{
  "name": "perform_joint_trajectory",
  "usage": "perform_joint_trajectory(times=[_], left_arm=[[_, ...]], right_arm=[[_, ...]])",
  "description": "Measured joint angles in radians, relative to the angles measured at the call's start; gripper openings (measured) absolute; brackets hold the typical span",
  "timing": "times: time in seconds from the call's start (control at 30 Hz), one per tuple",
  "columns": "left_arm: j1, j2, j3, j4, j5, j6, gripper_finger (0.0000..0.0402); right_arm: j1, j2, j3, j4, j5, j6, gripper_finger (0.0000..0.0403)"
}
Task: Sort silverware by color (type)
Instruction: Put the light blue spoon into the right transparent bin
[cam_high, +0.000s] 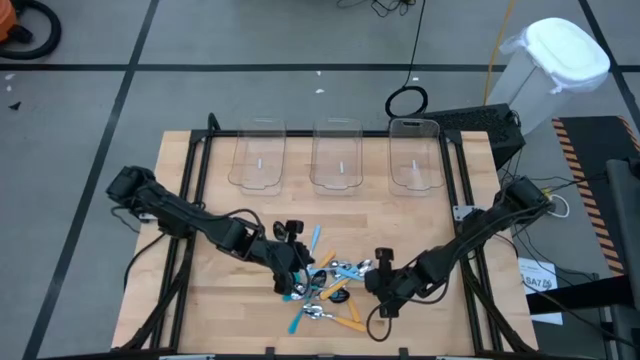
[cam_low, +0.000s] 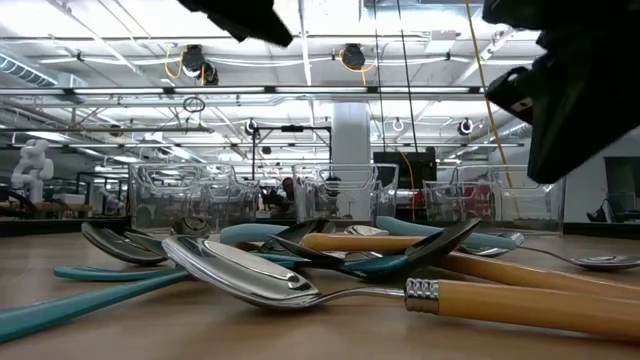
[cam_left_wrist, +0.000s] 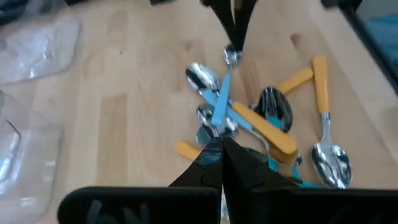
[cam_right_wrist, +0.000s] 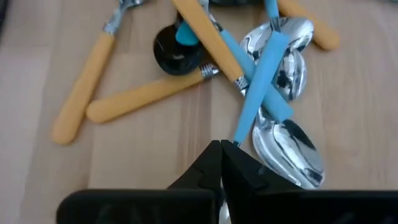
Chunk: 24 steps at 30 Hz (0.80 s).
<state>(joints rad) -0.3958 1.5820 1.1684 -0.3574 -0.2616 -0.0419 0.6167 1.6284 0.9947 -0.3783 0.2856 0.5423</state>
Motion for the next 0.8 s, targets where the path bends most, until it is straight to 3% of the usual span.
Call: perform_joint_trajectory(times=[0.8], left_arm=[[-0.01,0.003,-0.001,0.018,0.001,-0.067,0.0001]], right_arm=[[-0.069,0.073,0.0,0.001,-0.055,-0.023,0.0118]])
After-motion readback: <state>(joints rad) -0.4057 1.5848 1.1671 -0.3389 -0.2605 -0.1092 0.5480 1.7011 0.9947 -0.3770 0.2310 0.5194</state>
